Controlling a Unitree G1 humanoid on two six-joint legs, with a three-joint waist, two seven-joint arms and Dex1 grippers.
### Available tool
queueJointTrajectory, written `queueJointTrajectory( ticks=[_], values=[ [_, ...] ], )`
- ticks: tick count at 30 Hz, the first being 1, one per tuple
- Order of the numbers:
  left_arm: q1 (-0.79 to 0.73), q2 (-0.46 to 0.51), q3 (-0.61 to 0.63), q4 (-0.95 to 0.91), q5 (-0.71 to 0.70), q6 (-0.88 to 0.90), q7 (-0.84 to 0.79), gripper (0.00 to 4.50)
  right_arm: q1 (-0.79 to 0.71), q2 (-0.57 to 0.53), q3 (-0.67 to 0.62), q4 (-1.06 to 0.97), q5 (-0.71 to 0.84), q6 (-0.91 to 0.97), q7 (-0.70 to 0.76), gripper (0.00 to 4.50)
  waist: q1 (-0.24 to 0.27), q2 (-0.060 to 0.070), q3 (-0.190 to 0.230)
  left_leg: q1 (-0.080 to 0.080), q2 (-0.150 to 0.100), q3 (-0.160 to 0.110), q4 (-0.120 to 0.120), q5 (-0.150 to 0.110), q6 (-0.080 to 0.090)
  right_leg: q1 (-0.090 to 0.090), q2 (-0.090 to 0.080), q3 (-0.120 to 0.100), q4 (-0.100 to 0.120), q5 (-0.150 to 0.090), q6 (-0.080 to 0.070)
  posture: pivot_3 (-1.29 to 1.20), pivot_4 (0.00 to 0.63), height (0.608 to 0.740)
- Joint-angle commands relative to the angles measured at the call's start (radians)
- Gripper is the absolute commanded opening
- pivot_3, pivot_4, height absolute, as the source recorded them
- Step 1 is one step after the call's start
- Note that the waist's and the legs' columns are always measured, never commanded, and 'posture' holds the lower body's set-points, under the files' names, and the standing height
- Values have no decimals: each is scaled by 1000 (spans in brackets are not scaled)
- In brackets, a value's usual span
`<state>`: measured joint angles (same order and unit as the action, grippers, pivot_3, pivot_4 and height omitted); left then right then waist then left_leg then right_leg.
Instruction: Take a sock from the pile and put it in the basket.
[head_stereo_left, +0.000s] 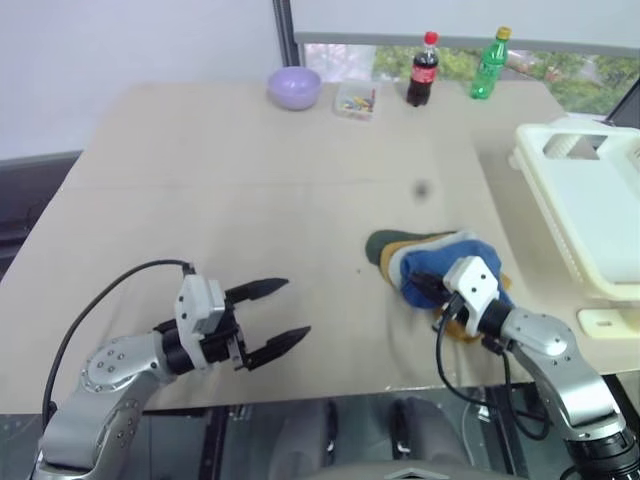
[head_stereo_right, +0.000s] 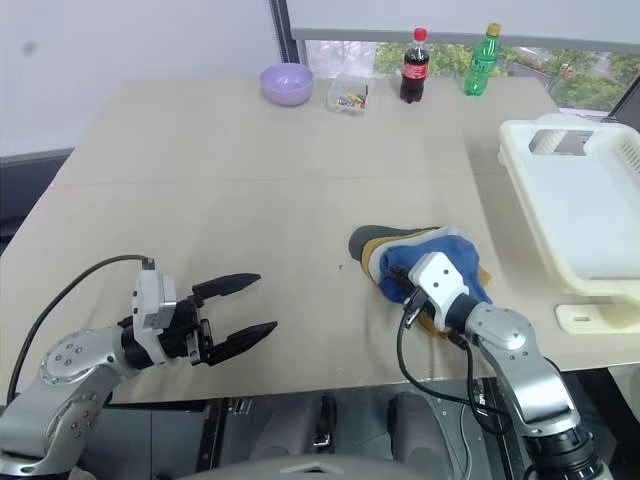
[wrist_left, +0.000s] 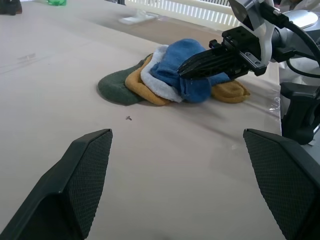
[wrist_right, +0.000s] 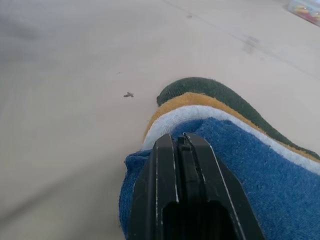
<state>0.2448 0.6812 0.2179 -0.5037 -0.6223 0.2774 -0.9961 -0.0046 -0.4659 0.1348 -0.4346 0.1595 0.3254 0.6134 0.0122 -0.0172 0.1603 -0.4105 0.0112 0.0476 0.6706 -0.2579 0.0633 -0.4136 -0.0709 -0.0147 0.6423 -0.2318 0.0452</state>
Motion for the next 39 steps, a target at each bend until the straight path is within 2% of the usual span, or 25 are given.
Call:
queueJointTrajectory(
  ticks=[1,7,11,16,20,22,25,26,27,28,31,36,39],
  values=[
    [3,-7,21,-23,-11,-15,11,4500,-15,-1,-23,-34,32,5,7,60,0,0,0,0,0,0,0,0,0,0,0,0,0,0,0,0,150,740],
    [12,-11,26,-16,-13,-16,14,4500,-141,29,9,-69,179,139,72,60,-4,0,0,0,0,0,0,0,0,0,0,0,1,0,0,0,150,740],
    [22,-15,46,-3,-31,-2,23,4500,-265,62,85,18,209,194,130,60,-6,0,0,1,0,0,0,0,0,0,0,0,1,0,0,0,150,740],
    [68,-7,106,21,-52,19,30,4500,-458,212,209,293,148,167,146,60,-22,0,0,1,0,0,0,0,0,0,0,0,1,0,0,0,150,740],
    [131,4,178,38,-83,54,28,4500,-602,397,283,568,93,91,152,60,-30,0,0,1,0,0,0,0,-1,0,0,0,2,2,3,0,150,740],
    [154,7,201,36,-98,85,39,4500,-646,475,303,665,82,71,163,60,-31,0,0,1,0,0,0,1,-1,0,0,0,2,2,3,0,150,740],
    [164,-2,212,21,-115,118,72,4500,-678,533,337,736,59,26,211,60,-27,0,0,1,0,-1,-1,1,-3,-1,0,-1,3,2,3,0,150,740],
    [162,-6,203,13,-109,142,104,4500,-682,541,336,742,52,11,214,617,-25,0,0,0,0,-2,-1,2,-4,-1,-1,-2,2,2,3,0,150,740],
    [161,-8,192,9,-97,157,130,4500,-683,542,334,741,46,-3,220,849,-24,0,0,0,-1,-3,-1,2,-4,-1,-2,-2,2,2,3,0,150,740],
    [160,-11,182,8,-84,168,150,4500,-683,536,336,731,34,-19,227,1328,-25,0,0,0,-2,-3,-1,2,-4,-1,-2,-2,2,3,3,0,150,740],
    [126,-46,158,18,-84,222,247,4500,-671,469,306,662,4,-67,222,2622,-25,0,0,0,-3,-4,-1,2,-5,0,-3,-2,2,3,3,0,150,740],
    [101,-61,129,29,-41,279,344,4500,-617,263,242,504,4,-130,301,2622,-27,0,0,0,-3,-6,-1,2,-5,0,-5,-4,3,3,3,0,150,740],
    [90,-60,107,46,-19,291,359,4500,-565,154,204,407,26,-121,338,3436,-26,0,0,0,-3,-6,-2,2,-5,-1,-8,-5,3,3,3,0,150,740]
  ],
)
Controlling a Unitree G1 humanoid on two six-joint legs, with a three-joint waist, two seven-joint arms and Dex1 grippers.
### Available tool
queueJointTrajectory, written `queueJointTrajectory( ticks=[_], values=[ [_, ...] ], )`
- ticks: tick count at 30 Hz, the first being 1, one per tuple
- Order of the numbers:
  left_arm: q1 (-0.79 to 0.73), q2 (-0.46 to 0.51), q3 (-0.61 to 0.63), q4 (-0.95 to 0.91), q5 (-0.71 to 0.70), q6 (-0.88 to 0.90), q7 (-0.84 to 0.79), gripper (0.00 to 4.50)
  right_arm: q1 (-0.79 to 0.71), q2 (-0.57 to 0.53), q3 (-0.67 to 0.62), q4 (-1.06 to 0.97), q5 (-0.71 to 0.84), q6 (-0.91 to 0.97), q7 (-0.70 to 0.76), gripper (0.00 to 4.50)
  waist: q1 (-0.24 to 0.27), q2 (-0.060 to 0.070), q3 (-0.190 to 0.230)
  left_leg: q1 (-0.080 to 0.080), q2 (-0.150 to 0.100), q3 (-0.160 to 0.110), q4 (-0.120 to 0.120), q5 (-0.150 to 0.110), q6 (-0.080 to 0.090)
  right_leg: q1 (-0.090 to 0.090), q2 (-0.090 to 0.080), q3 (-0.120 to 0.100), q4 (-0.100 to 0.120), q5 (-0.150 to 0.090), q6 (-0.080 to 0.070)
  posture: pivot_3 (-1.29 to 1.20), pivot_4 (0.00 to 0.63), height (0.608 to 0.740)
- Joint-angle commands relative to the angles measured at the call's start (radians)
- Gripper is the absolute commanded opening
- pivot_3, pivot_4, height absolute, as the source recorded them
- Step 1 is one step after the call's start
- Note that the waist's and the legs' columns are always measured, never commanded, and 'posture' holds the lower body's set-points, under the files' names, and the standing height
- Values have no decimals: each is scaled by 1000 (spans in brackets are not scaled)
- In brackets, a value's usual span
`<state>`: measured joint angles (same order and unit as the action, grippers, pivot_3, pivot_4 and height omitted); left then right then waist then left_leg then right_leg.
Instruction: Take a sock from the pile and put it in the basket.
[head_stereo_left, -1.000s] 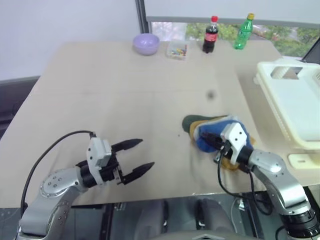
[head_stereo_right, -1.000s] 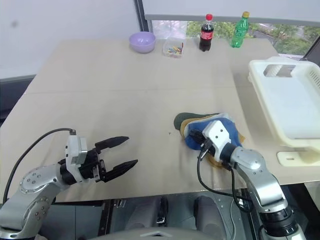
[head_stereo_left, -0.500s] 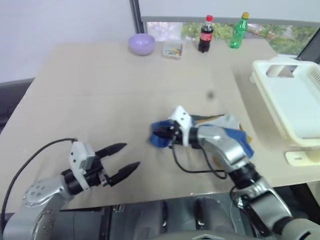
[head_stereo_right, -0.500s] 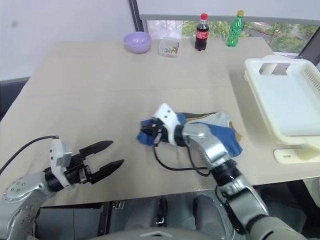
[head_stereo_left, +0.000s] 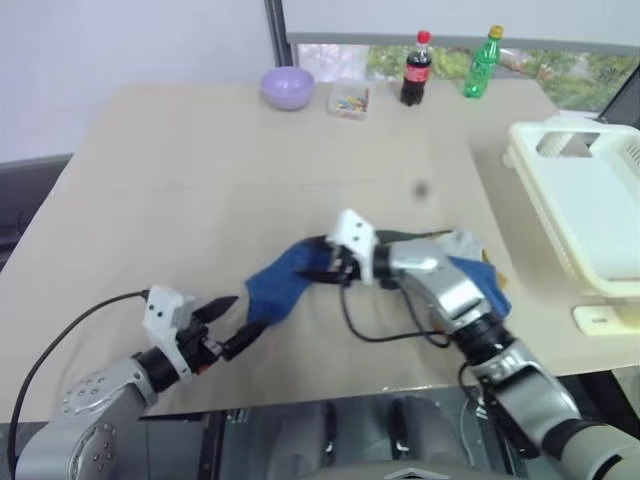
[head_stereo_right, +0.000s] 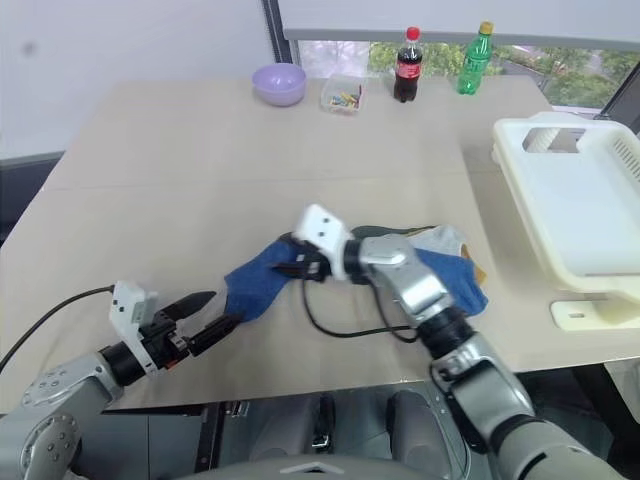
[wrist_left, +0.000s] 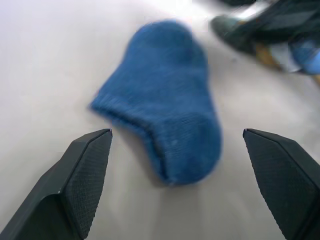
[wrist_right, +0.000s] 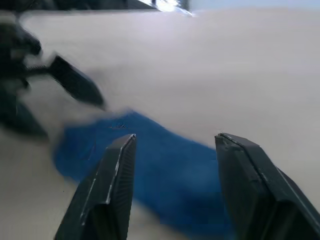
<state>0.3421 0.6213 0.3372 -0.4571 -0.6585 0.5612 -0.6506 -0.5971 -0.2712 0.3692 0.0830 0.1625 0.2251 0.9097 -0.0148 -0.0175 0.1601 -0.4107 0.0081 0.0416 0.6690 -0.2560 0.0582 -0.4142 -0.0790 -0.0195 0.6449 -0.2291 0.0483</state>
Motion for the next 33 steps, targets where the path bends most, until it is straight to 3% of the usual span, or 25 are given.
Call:
queueJointTrajectory(
  ticks=[1,2,5,8,12,16,20,27,31,33],
  values=[
    [-13,-3,-29,8,31,10,19,4500,58,-86,-48,-156,30,-24,58,3958,-2,0,0,0,0,0,0,0,0,0,0,0,0,0,0,0,150,740],
    [-16,-5,-41,13,42,11,23,4500,79,-116,-59,-186,34,-27,69,4442,-1,1,0,0,0,0,0,0,0,0,0,0,0,0,0,0,150,740],
    [-34,-17,-71,27,63,21,45,4500,122,-166,-94,-257,55,-6,73,4477,1,2,0,0,1,1,0,-2,3,0,-1,1,-1,0,0,0,150,740],
    [-49,-27,-100,38,80,23,47,3682,152,-199,-121,-296,53,3,53,4500,3,3,0,0,0,1,0,-2,4,1,-2,2,-1,-2,-3,0,150,740],
    [-45,-21,-92,59,83,-15,-1,1919,168,-197,-129,-310,39,3,14,4500,3,3,-1,1,0,1,1,-2,4,1,-2,4,-1,-2,-4,0,150,740],
    [-58,-35,-10,82,-10,-34,-70,134,161,-182,-113,-301,24,-14,-4,4500,3,4,-1,0,0,1,1,-2,3,0,-3,4,-1,-2,-4,0,150,740],
    [-70,33,110,113,-77,-51,-174,54,155,-161,-100,-280,20,-25,-4,4500,2,3,-1,-1,1,-1,1,-2,3,0,-3,3,-1,-2,-4,0,150,740],
    [-4,262,383,175,-205,20,-463,54,152,-136,-95,-221,5,-72,4,4500,-1,3,0,-2,0,-2,1,-2,2,0,-3,1,-2,-2,-4,0,150,740],
    [36,472,537,229,-226,142,-651,54,149,-128,-97,-207,6,-83,4,4500,2,3,1,-3,0,-2,0,0,0,-1,-2,-4,-3,-2,-4,0,150,740],
    [22,610,545,269,-242,257,-736,54,149,-118,-99,-205,10,-80,-2,4500,4,3,1,-3,0,-4,1,0,0,-1,-1,-6,-3,-2,-4,0,150,740]
  ],
)
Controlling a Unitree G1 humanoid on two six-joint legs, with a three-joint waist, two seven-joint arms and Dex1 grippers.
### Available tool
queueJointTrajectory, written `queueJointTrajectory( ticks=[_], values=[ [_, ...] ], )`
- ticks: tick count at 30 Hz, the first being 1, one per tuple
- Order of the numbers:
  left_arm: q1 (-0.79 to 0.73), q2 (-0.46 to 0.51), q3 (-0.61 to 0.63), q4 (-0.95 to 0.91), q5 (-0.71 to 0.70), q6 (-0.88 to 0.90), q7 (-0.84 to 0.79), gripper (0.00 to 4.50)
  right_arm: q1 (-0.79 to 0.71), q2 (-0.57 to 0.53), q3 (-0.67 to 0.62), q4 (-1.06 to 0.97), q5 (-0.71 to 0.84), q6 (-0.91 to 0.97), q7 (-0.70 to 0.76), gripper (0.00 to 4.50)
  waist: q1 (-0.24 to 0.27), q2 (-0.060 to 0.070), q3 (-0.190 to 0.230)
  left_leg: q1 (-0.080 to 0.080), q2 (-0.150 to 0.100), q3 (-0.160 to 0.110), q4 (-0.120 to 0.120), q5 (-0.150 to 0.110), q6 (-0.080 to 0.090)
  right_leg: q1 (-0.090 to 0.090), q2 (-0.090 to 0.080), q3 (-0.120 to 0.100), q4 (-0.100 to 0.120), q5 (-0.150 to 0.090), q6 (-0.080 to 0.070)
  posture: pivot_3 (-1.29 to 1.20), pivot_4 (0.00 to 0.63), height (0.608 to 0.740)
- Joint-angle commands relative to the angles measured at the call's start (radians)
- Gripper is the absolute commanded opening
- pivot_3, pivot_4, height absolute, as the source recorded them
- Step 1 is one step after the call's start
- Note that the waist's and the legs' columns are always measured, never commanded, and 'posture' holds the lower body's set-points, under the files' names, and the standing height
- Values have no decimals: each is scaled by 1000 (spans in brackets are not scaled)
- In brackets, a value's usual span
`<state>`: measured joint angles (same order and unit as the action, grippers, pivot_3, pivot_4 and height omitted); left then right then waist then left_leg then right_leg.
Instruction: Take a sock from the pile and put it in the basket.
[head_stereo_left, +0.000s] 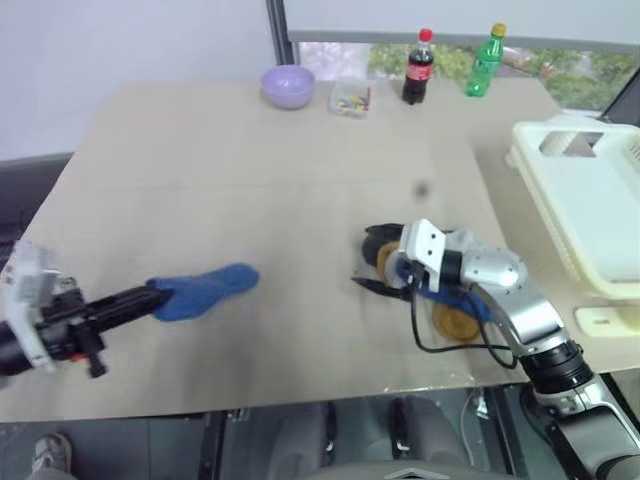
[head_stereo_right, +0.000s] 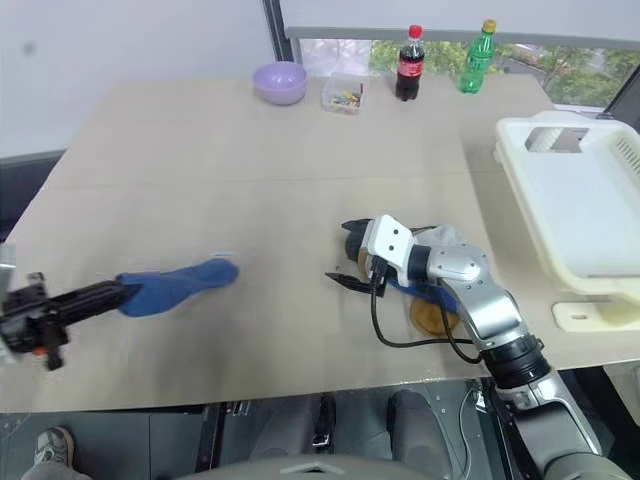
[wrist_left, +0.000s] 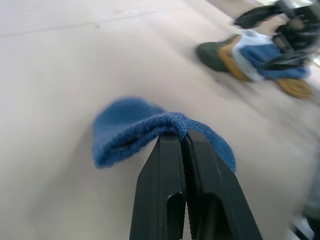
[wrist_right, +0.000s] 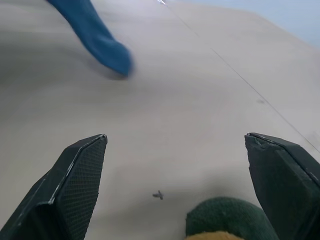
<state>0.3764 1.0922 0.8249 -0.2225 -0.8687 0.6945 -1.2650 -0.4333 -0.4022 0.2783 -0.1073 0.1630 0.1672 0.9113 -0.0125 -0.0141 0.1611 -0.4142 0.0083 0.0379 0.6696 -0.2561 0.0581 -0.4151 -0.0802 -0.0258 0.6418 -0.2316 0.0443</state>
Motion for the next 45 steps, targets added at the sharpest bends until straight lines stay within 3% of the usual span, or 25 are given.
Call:
queueJointTrajectory(
  ticks=[1,3,5,9,10,11,12,15,22,29,32,36,39,40,41,45],
  values=[
    [-26,194,18,38,-15,142,-141,54,-11,13,-8,-18,8,-25,-5,4500,2,0,0,0,0,-1,0,0,0,0,2,-1,0,0,0,0,150,740],
    [-76,244,-84,32,11,131,-141,54,-8,17,-11,-20,5,-23,-10,4500,2,2,1,0,-1,-1,0,0,0,1,4,-1,0,0,0,0,150,740],
    [-243,211,-321,-13,51,91,-47,54,-1,17,-23,-30,7,-11,-22,4500,2,7,4,1,-2,0,0,0,0,2,4,1,0,0,1,0,150,740],
    [-596,-29,-707,-38,151,106,99,54,20,9,-38,-64,8,18,-46,4500,7,5,6,0,-2,0,0,1,-1,1,7,2,2,2,4,0,150,740],
    [-651,-92,-769,-26,187,105,137,664,26,7,-43,-76,13,32,-52,4500,7,3,6,-1,-1,-1,1,1,-1,1,8,2,2,2,5,0,150,740],
    [-695,-153,-809,-9,220,90,181,868,33,5,-48,-90,17,47,-58,4500,7,2,6,-1,-1,-1,1,1,-1,1,9,2,2,2,5,0,150,740],
    [-727,-205,-827,8,229,92,215,1330,39,2,-50,-105,20,64,-65,4500,5,2,6,-2,-1,0,2,1,-1,1,9,2,2,3,5,0,150,740],
    [-760,-277,-816,41,239,85,258,1330,56,3,-50,-152,32,111,-81,4500,-5,-1,7,-2,-1,1,2,1,-1,1,9,5,2,3,5,0,150,740],
    [-628,-200,-638,66,245,14,229,1330,42,34,6,-199,83,256,-75,4500,-9,0,7,0,2,3,1,1,0,-2,11,8,3,2,5,0,150,740],
    [-379,-194,-520,24,358,-151,276,1330,-6,95,112,-24,-25,232,-128,4500,2,-1,6,0,1,3,1,1,0,-2,7,8,2,3,5,0,150,740],
    [-316,-251,-543,-18,375,-173,326,1364,-21,115,141,61,-74,205,-146,3689,4,-1,6,0,0,3,1,1,-1,-2,6,8,2,3,4,0,150,740],
    [-282,-317,-608,-47,431,-201,389,1364,-20,120,165,107,-108,189,-140,1950,2,-2,6,0,0,2,1,1,-1,-1,1,7,3,3,4,0,150,740],
    [-262,-332,-609,-59,439,-208,404,728,-10,102,180,90,-118,191,-114,602,-1,-1,5,1,0,1,1,1,-1,-1,1,6,4,3,4,0,150,740],
    [-254,-328,-600,-58,439,-215,401,326,-5,88,185,77,-119,197,-101,215,-1,-1,5,1,0,1,1,1,-1,-1,1,6,4,3,4,0,150,740],
    [-246,-325,-592,-60,439,-219,398,70,-1,78,188,66,-119,201,-93,27,0,-1,5,1,0,1,1,0,-1,-1,1,6,4,3,4,0,150,740],
    [-237,-301,-577,-49,434,-264,345,70,15,2,199,0,-112,231,-25,27,1,-1,4,1,0,1,1,-1,2,0,0,5,4,3,4,0,150,740]
  ],
)
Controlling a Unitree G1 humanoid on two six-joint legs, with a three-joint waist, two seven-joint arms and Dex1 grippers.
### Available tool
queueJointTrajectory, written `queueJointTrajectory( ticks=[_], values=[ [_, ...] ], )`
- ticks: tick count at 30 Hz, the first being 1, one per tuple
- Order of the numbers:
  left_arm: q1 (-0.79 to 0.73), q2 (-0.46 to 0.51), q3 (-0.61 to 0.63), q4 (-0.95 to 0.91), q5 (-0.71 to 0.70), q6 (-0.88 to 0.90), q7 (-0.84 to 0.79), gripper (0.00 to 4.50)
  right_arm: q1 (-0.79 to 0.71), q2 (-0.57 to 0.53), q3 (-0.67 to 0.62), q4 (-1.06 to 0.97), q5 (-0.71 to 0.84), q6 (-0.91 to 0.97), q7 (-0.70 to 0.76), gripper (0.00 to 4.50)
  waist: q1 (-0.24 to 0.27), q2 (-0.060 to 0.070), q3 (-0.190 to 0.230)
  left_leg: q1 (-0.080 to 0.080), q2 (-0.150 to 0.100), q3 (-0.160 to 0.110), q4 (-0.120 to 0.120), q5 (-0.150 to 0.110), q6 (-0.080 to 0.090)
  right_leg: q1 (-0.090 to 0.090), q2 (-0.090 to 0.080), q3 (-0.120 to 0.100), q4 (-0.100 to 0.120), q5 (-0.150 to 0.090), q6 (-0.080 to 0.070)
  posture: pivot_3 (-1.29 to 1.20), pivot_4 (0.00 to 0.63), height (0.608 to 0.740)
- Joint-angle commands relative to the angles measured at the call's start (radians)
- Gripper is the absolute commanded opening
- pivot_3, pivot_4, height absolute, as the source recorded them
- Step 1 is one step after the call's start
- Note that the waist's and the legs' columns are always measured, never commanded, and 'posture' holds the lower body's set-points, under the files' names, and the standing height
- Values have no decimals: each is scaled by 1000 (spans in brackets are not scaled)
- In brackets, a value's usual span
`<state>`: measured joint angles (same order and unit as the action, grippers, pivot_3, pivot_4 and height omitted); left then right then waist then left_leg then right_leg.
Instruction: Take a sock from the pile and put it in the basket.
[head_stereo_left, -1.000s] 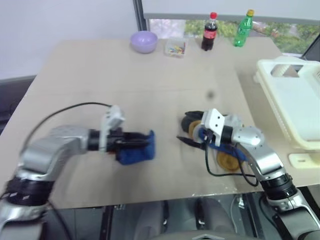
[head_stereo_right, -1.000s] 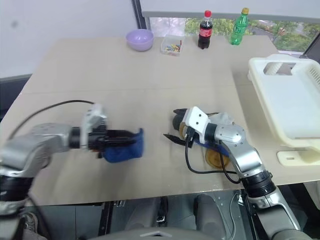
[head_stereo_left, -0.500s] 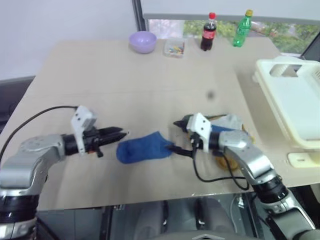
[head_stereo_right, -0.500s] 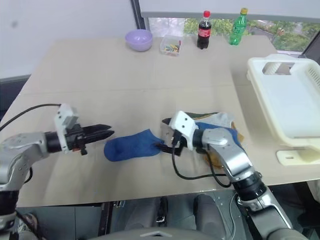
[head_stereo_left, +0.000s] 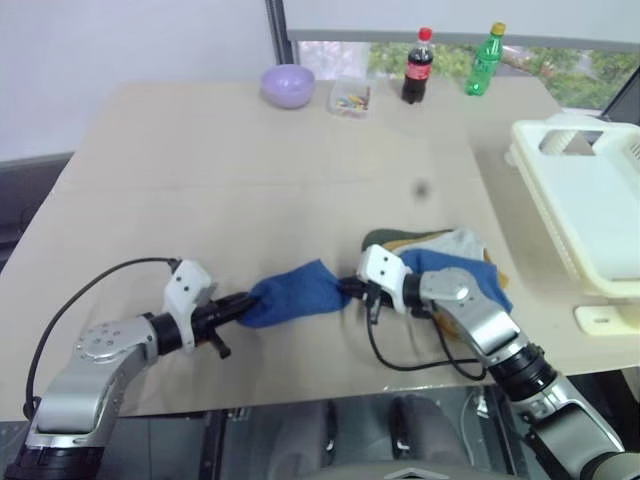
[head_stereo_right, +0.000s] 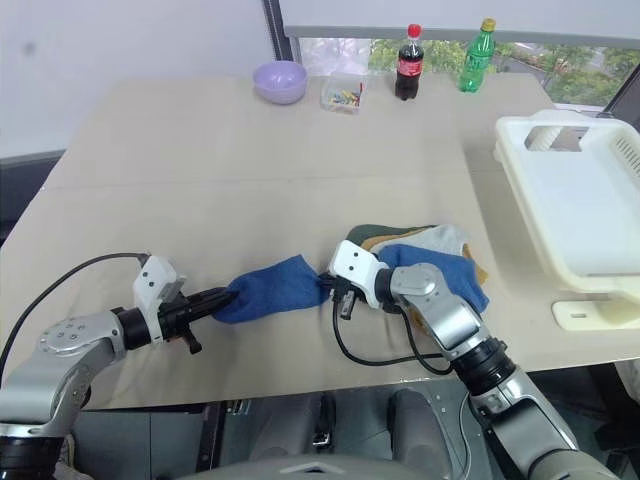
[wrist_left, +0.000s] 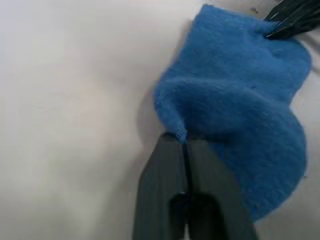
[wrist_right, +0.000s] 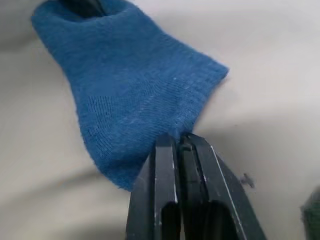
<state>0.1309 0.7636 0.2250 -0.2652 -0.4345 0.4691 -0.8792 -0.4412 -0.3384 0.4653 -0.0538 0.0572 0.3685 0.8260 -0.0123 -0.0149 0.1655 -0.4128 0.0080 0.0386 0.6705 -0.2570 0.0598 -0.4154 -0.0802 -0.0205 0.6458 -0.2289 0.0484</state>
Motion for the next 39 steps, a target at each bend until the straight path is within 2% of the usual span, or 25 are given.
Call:
queueJointTrajectory(
  ticks=[1,7,10,12,14,18,19,24,31,34,39],
  values=[
    [7,39,25,-1,0,-50,-61,70,27,-80,9,-75,-1,40,74,27,1,0,0,0,0,0,0,0,0,0,0,0,0,0,0,0,150,740],
    [15,120,64,39,-6,-95,-170,70,36,-129,10,-190,63,151,139,27,-1,0,0,-1,0,-1,0,0,0,0,-1,-2,-1,-1,-2,0,150,740],
    [-8,145,64,73,-21,-82,-205,70,10,-121,24,-167,68,158,161,27,-1,1,0,-1,0,-1,0,-1,1,0,-1,-2,-1,-2,-4,0,150,740],
    [-25,160,54,91,-24,-81,-233,0,-10,-104,38,-146,57,156,157,640,-1,0,0,-1,0,-1,0,-1,1,0,-1,-2,-1,-2,-4,0,150,740],
    [-35,174,50,92,-47,-54,-266,650,-20,-88,42,-146,65,161,155,1256,-2,0,0,-1,0,-2,0,-1,1,0,0,-3,-1,-2,-4,0,150,740],
    [-21,160,79,72,-70,-81,-283,2246,1,-95,-3,-206,66,160,114,3051,0,1,1,-2,-1,-2,0,0,0,0,0,-3,-2,0,0,0,150,740],
    [-8,149,102,55,-96,-85,-293,2739,15,-101,-38,-242,84,171,99,3156,0,1,1,-2,-1,-2,0,0,0,0,0,-3,-2,0,0,0,150,740],
    [18,103,173,-13,-182,-71,-284,2739,80,-160,-158,-422,150,240,68,3156,3,0,1,-3,-1,-3,0,1,-2,0,-2,-5,-4,0,0,0,150,740],
    [-61,34,87,-120,-213,-35,-200,2739,133,-213,-242,-514,132,300,-41,3156,4,0,1,-2,-1,-6,0,0,0,2,-2,-5,-3,-2,-3,0,150,740],
    [-74,4,56,-151,-224,-27,-174,2739,152,-223,-261,-551,145,301,-59,3156,1,0,1,-2,-1,-6,0,0,0,2,-1,-5,-3,0,0,0,150,740],
    [-51,1,53,-173,-262,-25,-209,2739,161,-201,-304,-615,268,289,-17,3156,0,1,1,-2,-1,-5,0,0,0,1,0,-5,-3,0,0,0,150,740]
  ],
)
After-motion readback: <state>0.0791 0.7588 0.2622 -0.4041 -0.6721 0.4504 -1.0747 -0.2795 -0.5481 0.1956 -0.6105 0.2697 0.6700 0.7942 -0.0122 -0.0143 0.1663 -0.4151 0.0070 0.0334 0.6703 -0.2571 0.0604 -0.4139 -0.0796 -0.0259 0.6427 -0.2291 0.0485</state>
